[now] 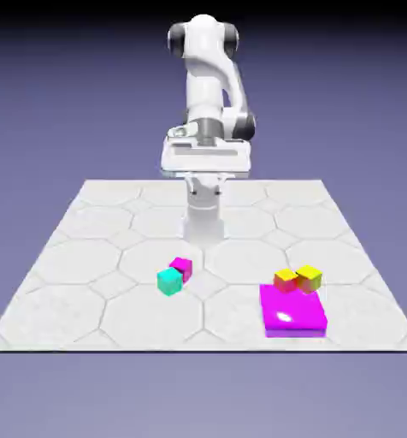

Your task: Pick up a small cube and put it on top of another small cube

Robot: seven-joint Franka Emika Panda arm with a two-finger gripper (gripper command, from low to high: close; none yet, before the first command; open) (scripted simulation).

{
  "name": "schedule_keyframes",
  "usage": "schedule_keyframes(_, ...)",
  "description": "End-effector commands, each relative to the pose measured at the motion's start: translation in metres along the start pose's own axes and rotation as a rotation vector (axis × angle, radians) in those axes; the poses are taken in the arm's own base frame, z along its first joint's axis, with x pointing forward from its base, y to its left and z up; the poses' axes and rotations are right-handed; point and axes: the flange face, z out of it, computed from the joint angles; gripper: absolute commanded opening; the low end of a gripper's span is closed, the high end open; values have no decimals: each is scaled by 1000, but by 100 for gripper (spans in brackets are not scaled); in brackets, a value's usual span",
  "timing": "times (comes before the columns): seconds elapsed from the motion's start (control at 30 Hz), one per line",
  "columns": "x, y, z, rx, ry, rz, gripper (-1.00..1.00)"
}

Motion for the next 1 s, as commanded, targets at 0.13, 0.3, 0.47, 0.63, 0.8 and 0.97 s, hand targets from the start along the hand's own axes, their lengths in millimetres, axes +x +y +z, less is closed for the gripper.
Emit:
schedule_keyframes(0.13, -40, 107, 78, -351, -305, 218, 0)
schedule_keyframes(0.3, -106, 215, 109, -714, -591, 437, 0)
schedule_keyframes(0.47, -123, 232, 127, -734, -610, 451, 0)
schedule_keyframes(0.63, -149, 252, 152, -737, -609, 451, 0)
schedule_keyframes(0.8, -141, 246, 145, -735, -609, 451, -100)
schedule_keyframes(0.97, -117, 226, 118, -736, -609, 451, -100)
